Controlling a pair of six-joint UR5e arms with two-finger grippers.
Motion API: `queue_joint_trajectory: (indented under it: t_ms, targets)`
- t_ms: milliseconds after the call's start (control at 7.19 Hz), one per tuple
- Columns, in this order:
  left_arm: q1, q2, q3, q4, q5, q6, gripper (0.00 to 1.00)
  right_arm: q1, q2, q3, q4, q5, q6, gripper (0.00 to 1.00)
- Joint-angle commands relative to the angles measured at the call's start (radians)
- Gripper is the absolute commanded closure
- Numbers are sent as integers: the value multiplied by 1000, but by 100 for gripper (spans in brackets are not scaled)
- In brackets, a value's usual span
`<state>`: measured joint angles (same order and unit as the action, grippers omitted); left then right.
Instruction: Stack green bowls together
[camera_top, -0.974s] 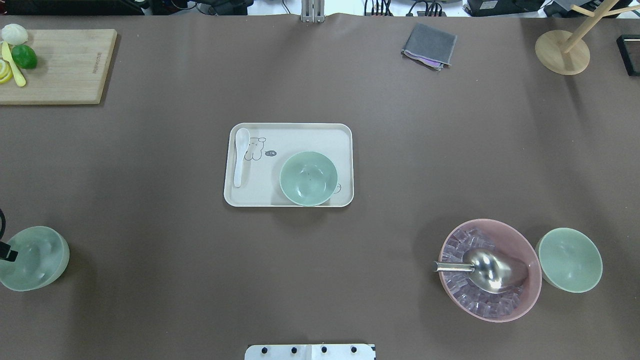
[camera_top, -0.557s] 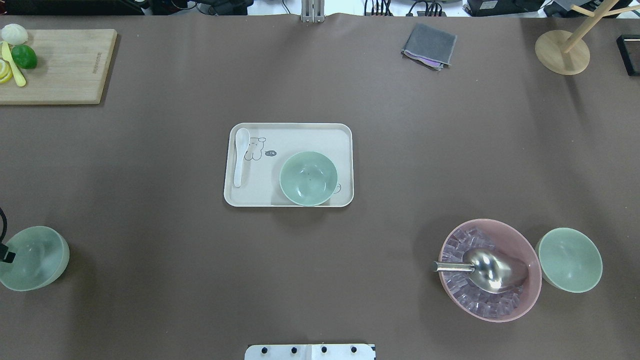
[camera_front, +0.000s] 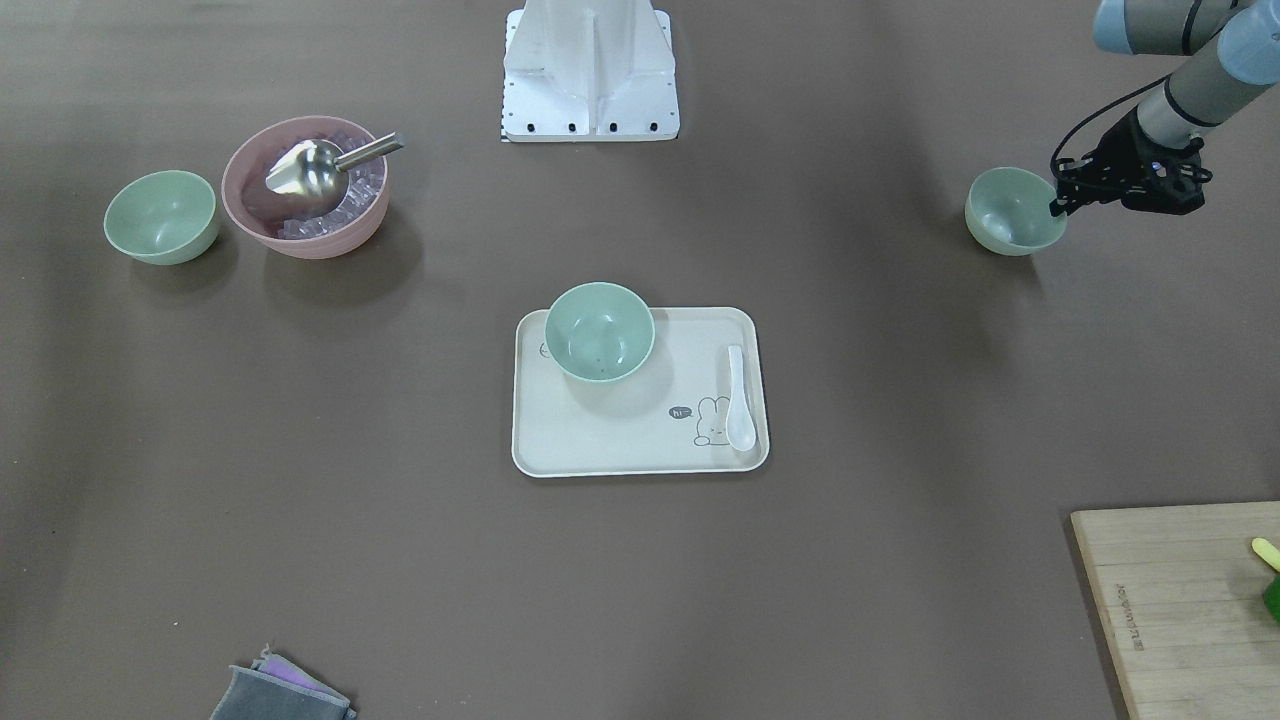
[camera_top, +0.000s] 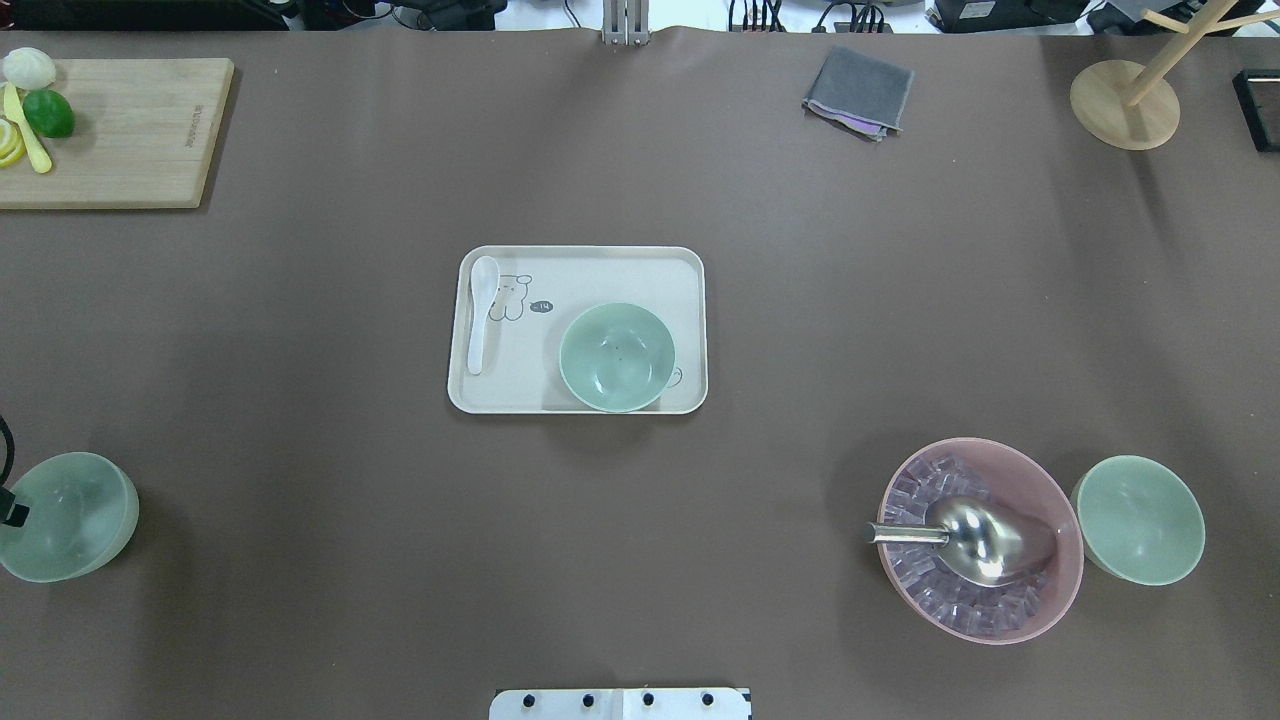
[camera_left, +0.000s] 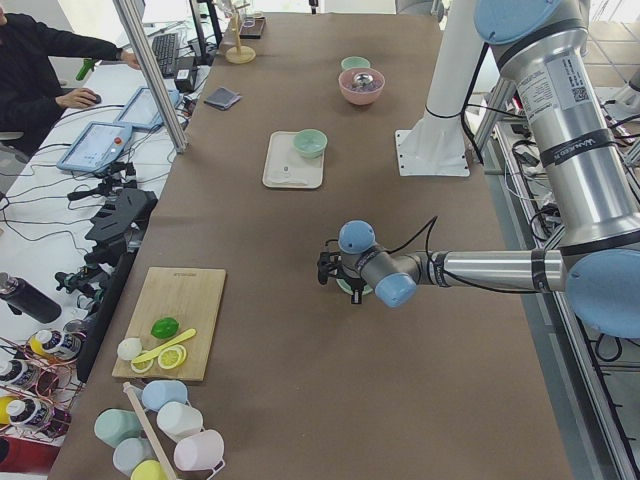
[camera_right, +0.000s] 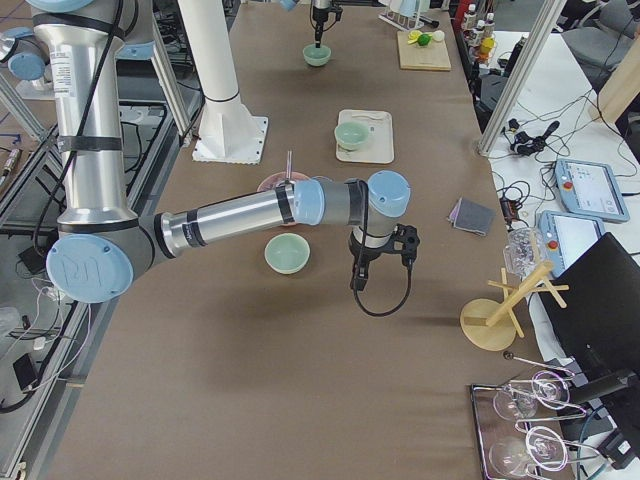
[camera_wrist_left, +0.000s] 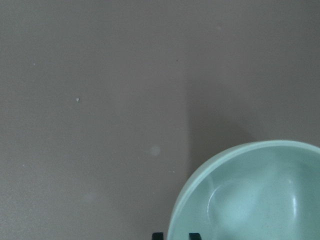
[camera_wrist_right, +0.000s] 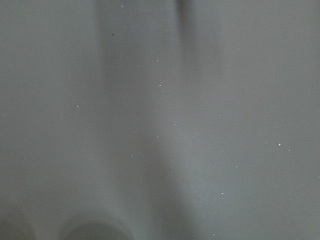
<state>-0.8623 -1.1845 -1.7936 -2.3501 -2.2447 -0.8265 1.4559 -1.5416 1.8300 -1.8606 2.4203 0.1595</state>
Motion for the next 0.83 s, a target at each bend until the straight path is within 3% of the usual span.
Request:
queue_joint_trajectory:
  t_ms: [0,139,417,696]
  targets:
    - [-12,0,-4,0,-10,1,100,0,0,2,0,0,0,0]
    - [-24,2,-26,0,-32,3,100,0,0,2,4,-4,-1,0]
    - [-143,-12,-65,17,-212,1,100,-18,14,12,4,-4,0,0]
    - [-162,-114,-98,198,-237,-5,100,-128,8,46,30,-38,73,1]
